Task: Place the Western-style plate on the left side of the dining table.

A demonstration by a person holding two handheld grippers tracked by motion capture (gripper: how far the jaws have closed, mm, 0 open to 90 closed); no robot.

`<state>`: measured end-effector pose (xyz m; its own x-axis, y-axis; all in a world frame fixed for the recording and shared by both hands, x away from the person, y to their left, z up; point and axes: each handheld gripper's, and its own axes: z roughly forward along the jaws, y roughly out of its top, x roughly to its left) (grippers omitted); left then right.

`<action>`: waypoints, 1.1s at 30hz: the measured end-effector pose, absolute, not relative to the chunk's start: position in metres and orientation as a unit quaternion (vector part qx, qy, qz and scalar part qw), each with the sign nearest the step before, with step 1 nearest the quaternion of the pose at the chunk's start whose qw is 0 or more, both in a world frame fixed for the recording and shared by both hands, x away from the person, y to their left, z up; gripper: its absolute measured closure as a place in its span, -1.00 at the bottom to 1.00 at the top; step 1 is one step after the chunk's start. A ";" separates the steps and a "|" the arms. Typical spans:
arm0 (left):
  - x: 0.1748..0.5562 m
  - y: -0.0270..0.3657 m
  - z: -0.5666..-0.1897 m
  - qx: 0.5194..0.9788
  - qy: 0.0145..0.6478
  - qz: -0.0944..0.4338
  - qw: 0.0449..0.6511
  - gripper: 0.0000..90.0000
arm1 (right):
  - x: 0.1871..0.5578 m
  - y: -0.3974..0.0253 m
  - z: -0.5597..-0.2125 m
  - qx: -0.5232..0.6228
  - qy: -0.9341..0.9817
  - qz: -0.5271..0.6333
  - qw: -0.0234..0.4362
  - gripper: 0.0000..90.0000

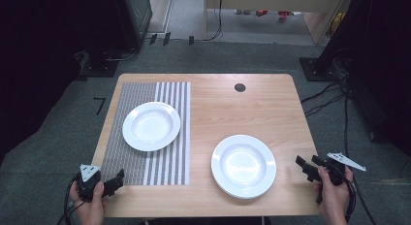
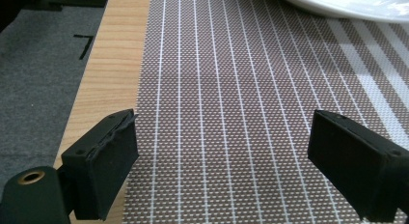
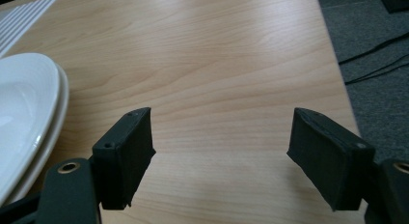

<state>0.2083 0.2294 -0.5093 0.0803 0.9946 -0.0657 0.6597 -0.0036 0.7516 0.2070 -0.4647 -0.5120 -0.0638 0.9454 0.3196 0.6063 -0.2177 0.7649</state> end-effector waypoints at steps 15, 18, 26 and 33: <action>0.211 0.227 -0.516 0.672 0.625 0.256 0.305 -0.77 | 0.195 -0.472 -0.524 0.659 0.613 0.375 0.221 -0.50; 0.212 0.225 -0.517 0.676 0.622 0.262 0.298 -0.77 | 0.195 -0.470 -0.524 0.656 0.619 0.367 0.228 -0.50; 0.212 0.223 -0.519 0.676 0.619 0.269 0.295 -0.81 | 0.197 -0.458 -0.525 0.643 0.648 0.315 0.261 -0.54; 0.212 0.224 -0.519 0.677 0.619 0.269 0.294 -0.81 | 0.198 -0.454 -0.525 0.636 0.657 0.301 0.269 -0.59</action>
